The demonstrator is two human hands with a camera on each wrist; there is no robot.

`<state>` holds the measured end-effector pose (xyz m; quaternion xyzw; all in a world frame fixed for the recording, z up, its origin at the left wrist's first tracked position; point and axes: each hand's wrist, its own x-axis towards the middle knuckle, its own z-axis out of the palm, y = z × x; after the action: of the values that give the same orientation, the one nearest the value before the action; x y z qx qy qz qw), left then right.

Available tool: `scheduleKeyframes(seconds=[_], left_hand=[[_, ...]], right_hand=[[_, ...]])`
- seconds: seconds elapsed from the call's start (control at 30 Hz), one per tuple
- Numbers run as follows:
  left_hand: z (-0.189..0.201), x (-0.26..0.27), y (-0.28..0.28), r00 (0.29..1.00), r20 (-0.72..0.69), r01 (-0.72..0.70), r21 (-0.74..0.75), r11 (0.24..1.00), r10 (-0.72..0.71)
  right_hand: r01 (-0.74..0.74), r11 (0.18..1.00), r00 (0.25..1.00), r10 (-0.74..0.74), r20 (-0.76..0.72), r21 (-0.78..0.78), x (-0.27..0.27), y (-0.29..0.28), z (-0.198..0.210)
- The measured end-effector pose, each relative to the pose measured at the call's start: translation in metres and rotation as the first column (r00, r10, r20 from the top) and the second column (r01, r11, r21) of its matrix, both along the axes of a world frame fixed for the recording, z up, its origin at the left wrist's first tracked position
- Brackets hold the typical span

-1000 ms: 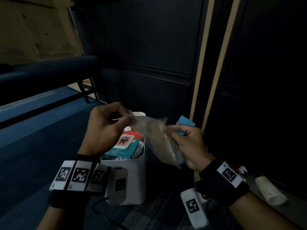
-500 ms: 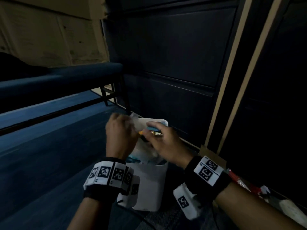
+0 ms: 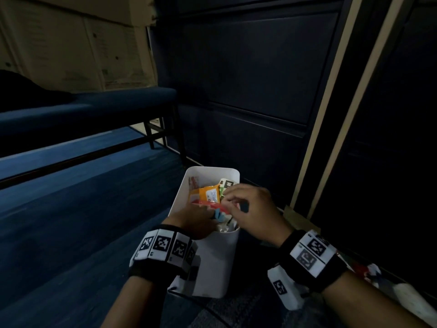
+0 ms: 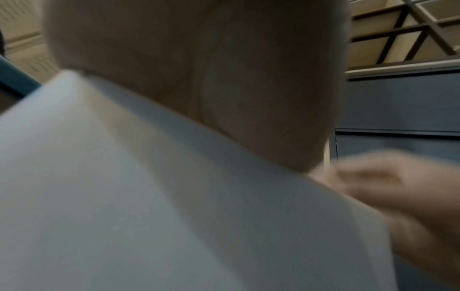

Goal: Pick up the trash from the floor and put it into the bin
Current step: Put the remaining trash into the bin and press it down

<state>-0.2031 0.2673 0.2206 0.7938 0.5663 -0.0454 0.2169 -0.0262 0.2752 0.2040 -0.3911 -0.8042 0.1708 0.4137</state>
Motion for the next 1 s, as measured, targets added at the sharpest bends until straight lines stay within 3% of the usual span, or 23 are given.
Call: scheduleKeyframes(seconds=[0.07,0.17,0.33,0.53,0.63,0.73,0.83,1.0], left_hand=[[-0.001,0.0,-0.001,0.999,0.025,-0.037,0.022,0.999,0.036],[0.003,-0.001,-0.003,0.988,0.097,-0.137,0.191,0.972,0.12],[0.017,-0.005,-0.005,0.956,0.193,-0.286,0.444,0.849,0.221],[0.035,0.041,-0.013,0.964,0.267,-0.192,0.701,0.687,-0.002],[0.034,0.086,-0.019,0.951,0.261,-0.093,0.755,0.649,-0.168],[0.01,0.134,-0.021,0.916,0.271,0.025,0.699,0.715,-0.297],[-0.033,0.183,-0.023,0.894,0.266,0.171,0.544,0.822,-0.362],[-0.105,0.255,-0.021,0.935,0.191,0.253,0.231,0.94,-0.299]], right_hand=[[0.047,0.999,0.998,-0.046,-0.051,0.012,0.019,-0.004,-0.004],[0.128,0.991,0.99,-0.129,-0.047,-0.04,0.052,-0.009,-0.019],[0.17,0.964,0.984,-0.176,-0.008,-0.204,0.103,-0.024,-0.051],[0.237,0.937,0.967,-0.254,-0.036,-0.257,0.145,-0.043,-0.078],[0.268,0.913,0.955,-0.294,-0.04,-0.307,0.173,-0.049,-0.094],[0.307,0.894,0.946,-0.324,0.001,-0.327,0.201,-0.059,-0.108],[0.329,0.879,0.939,-0.343,0.022,-0.344,0.226,-0.068,-0.122],[0.376,0.826,0.915,-0.403,0.027,-0.42,0.265,-0.075,-0.146]])
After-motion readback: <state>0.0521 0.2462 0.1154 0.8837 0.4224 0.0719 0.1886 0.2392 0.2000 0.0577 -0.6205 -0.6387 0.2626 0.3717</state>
